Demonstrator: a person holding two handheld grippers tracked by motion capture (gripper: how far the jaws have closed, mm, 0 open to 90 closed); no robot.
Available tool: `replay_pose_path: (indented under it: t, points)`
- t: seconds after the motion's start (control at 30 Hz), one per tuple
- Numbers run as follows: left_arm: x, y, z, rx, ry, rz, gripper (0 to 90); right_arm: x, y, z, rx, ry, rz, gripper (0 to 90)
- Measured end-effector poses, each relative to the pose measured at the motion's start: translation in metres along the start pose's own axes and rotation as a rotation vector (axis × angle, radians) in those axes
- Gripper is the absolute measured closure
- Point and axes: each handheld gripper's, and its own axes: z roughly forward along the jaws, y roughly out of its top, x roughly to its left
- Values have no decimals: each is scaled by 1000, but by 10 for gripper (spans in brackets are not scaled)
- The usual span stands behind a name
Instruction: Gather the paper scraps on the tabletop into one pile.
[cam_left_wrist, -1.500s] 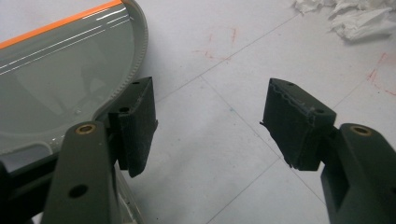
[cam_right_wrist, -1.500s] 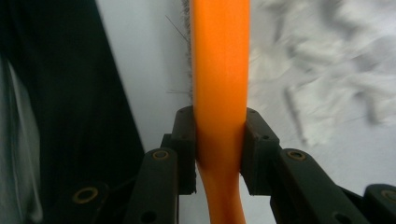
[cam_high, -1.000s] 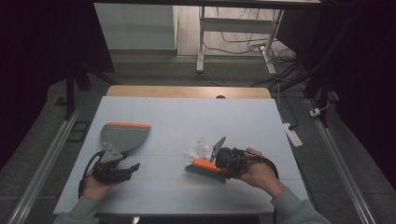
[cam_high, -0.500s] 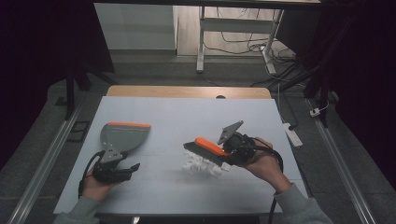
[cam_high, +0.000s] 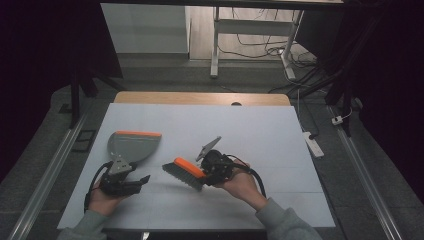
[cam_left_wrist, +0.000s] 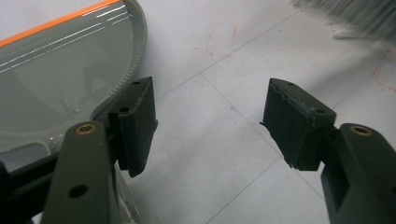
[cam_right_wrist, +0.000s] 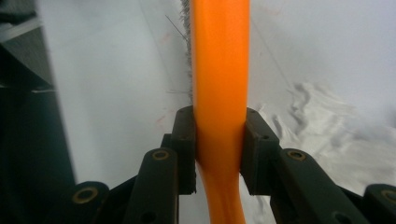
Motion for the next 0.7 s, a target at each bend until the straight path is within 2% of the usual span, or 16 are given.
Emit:
replay_pose_path:
  t: [0.07, 0.13, 0.2, 0.27, 0.37, 0.47, 0.53, 0.63, 0.7]
  points:
    - [0, 0, -1, -4, -1, 0, 355, -4, 1, 6, 10, -46, 2, 699]
    - [1, -1, -1, -5, -1, -1, 355, -14, -1, 4, 31, -94, 35, 699]
    - [2, -1, -1, -3, -2, -1, 356, -27, -9, -1, 20, -96, 98, 699]
    - [2, -1, 0, -2, -5, 1, 355, -33, -16, -9, -6, -103, 129, 699]
    - [1, 0, 1, 4, -4, 4, 355, -32, -22, -28, -79, -84, 150, 699]
    - [1, 0, 0, -1, -3, 2, 355, -30, -28, -54, -159, -100, 156, 699]
    - [1, -1, 0, 0, -3, 2, 355, -31, -35, -72, -193, -126, 175, 699]
    - [0, 0, 0, 1, -5, 3, 355, -39, -51, -94, -194, -178, 236, 699]
    - [0, -1, 0, 1, -6, 3, 354, -47, -64, -103, -166, -230, 292, 699]
